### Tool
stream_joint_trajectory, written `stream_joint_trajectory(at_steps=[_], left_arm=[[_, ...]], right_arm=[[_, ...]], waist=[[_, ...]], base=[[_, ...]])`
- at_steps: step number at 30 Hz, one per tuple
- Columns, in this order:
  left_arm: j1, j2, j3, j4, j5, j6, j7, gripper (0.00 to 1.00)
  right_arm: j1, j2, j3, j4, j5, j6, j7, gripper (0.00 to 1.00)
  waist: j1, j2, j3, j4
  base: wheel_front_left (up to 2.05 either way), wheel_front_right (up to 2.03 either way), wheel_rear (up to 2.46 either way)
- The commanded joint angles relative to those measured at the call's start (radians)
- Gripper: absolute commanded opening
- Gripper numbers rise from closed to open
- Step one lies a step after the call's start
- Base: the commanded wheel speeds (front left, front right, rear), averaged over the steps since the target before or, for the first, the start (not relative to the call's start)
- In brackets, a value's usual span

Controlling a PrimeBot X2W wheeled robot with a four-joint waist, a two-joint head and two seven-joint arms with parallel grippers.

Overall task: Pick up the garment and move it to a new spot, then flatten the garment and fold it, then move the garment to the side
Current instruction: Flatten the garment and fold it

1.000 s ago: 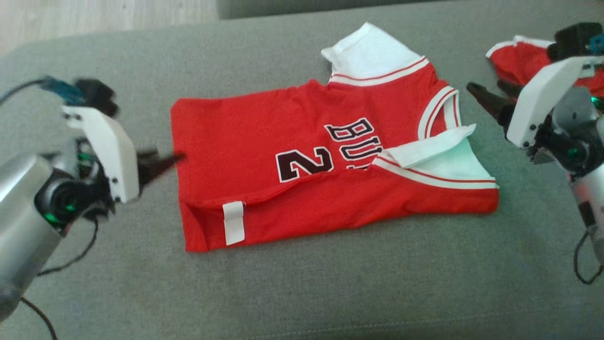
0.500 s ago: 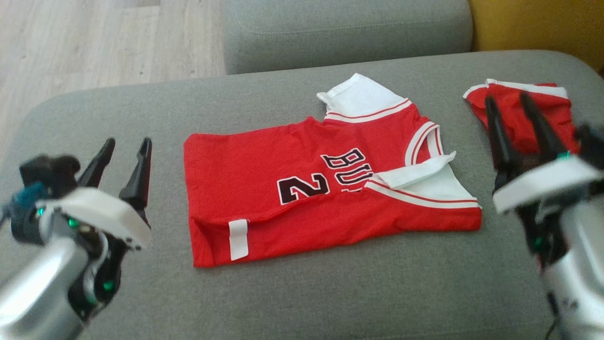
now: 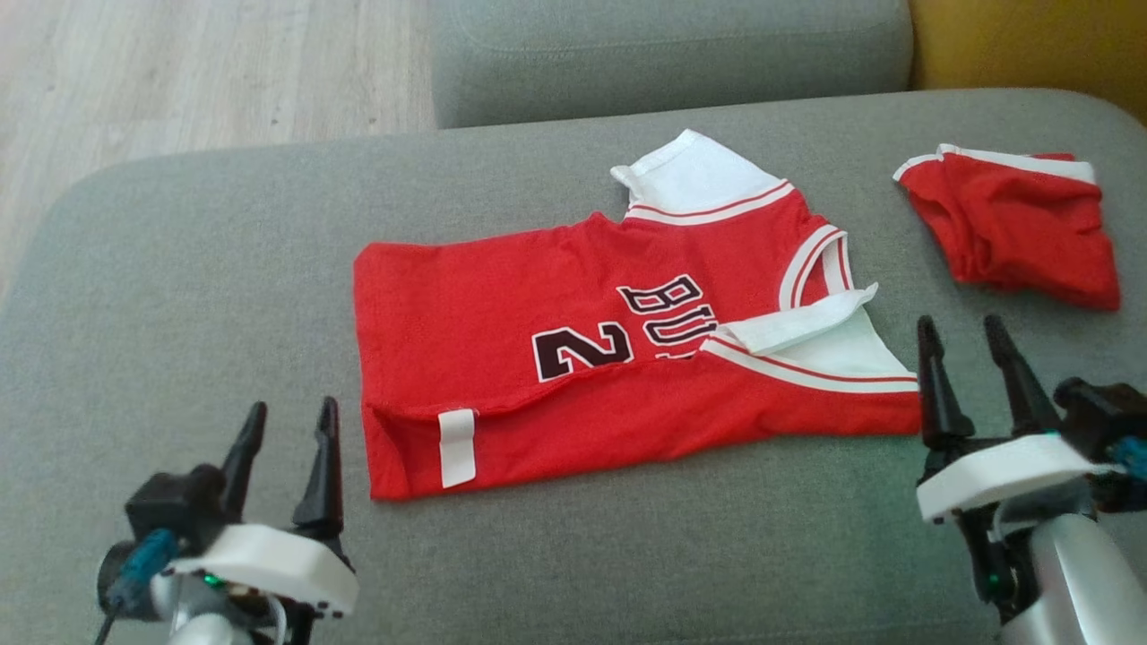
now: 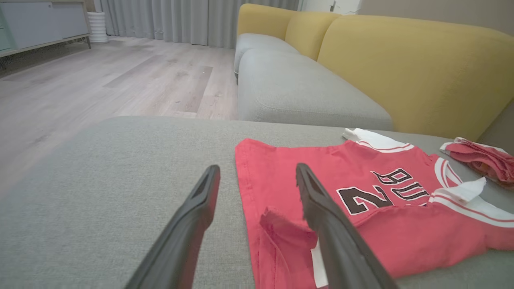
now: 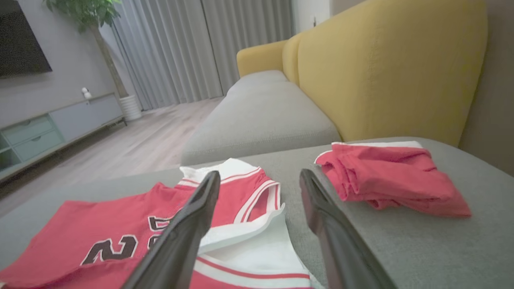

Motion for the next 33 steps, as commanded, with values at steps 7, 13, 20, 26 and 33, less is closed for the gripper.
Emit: stream_joint_trajectory(at_steps=[7, 13, 20, 26, 33], left_arm=[[-0.111, -0.031, -0.012, 0.14, -0.005, -0.077, 0.065, 1.0], [-0.199, -0.09, -0.071, 0.278, -0.022, -0.123, 0.154, 1.0], [-0.267, -0.142, -0.1, 0.403, -0.041, -0.15, 0.208, 1.0], [-0.282, -0.16, -0.107, 0.472, -0.059, -0.141, 0.256, 1.0], [-0.272, -0.148, -0.101, 0.476, -0.073, -0.126, 0.28, 0.0]], right_arm=[[-0.12, 0.011, -0.007, 0.111, -0.055, -0.001, 0.186, 1.0], [-0.203, 0.041, -0.1, 0.27, -0.111, -0.001, 0.347, 1.0], [-0.241, 0.073, -0.168, 0.366, -0.142, -0.001, 0.462, 1.0], [-0.24, 0.086, -0.141, 0.398, -0.11, -0.001, 0.529, 1.0], [-0.222, 0.08, -0.078, 0.386, -0.033, -0.001, 0.553, 0.0]], waist=[[0.0001, 0.0, 0.054, 0.007], [0.0001, 0.0, 0.096, 0.025], [0.0001, 0.0, 0.127, 0.035], [0.0001, 0.0, 0.137, 0.026], [0.0001, 0.0, 0.122, 0.026]], base=[[0.0, 0.0, 0.0], [0.0, 0.0, 0.0], [0.0, 0.0, 0.0], [0.0, 0.0, 0.0], [0.0, 0.0, 0.0]])
